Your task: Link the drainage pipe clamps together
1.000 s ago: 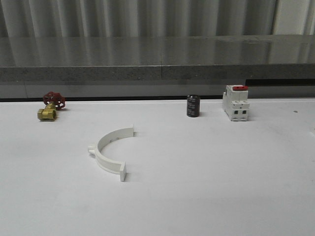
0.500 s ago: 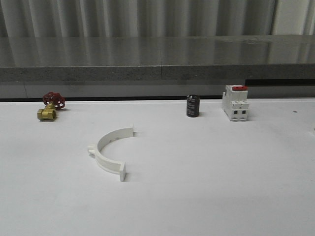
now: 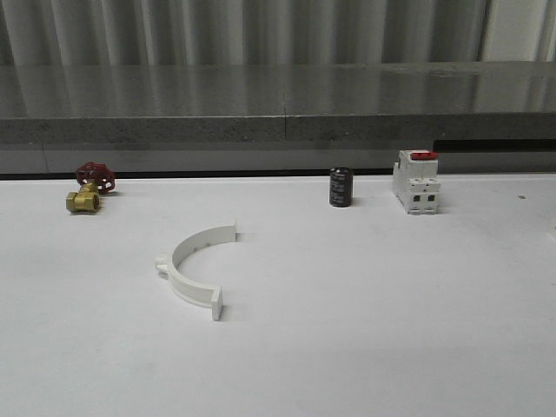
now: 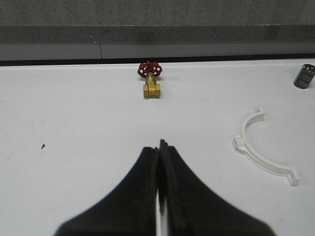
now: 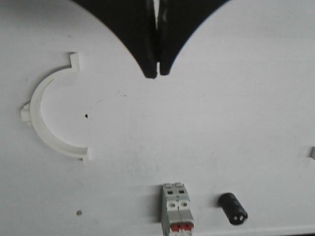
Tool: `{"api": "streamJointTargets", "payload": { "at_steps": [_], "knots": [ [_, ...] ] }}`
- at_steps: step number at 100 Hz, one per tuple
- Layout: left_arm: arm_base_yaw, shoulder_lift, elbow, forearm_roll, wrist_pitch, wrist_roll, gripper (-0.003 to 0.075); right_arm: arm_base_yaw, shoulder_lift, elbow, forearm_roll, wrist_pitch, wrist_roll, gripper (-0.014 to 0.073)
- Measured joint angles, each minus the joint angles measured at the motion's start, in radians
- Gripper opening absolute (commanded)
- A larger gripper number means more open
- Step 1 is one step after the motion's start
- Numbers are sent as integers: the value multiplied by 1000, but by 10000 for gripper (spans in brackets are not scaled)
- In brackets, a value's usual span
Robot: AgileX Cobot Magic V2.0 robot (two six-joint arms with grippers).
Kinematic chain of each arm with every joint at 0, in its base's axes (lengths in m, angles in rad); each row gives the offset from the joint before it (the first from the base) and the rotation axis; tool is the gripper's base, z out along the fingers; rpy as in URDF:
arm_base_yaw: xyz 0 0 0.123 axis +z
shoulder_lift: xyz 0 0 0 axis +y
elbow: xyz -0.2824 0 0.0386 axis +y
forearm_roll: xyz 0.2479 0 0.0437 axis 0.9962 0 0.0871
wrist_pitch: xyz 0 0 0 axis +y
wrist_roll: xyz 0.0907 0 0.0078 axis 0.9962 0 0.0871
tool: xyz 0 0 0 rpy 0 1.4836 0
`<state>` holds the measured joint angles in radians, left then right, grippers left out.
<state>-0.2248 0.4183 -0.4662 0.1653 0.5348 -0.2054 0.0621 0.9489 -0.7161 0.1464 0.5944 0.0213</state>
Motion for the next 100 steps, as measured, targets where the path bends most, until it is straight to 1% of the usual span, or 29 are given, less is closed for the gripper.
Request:
{"api": "streamJointTargets", "payload": {
  "at_steps": [5,7,12,17,22,37,51,72,84,100],
  "knots": [
    [0,0,0,0,0,0,-21,0,19,0,0,9,0,221],
    [0,0,0,0,0,0,-21,0,25,0,0,14,0,253],
    [0,0,0,0,0,0,-21,0,36,0,0,18,0,374],
    [0,0,0,0,0,0,-21,0,42,0,0,18,0,458],
    [0,0,0,0,0,0,-21,0,46,0,0,18,0,503],
    [0,0,0,0,0,0,-21,0,53,-10,0,23,0,510],
    [0,0,0,0,0,0,-21,-24,112,-76,0,65,0,510],
    [0,0,0,0,2,0,-21,-162,281,-238,-4,164,-21,510],
    [0,0,0,0,2,0,-21,-240,379,-305,-8,190,-97,510],
    [0,0,0,0,2,0,-21,-291,521,-363,-15,194,-170,510]
  ]
}}
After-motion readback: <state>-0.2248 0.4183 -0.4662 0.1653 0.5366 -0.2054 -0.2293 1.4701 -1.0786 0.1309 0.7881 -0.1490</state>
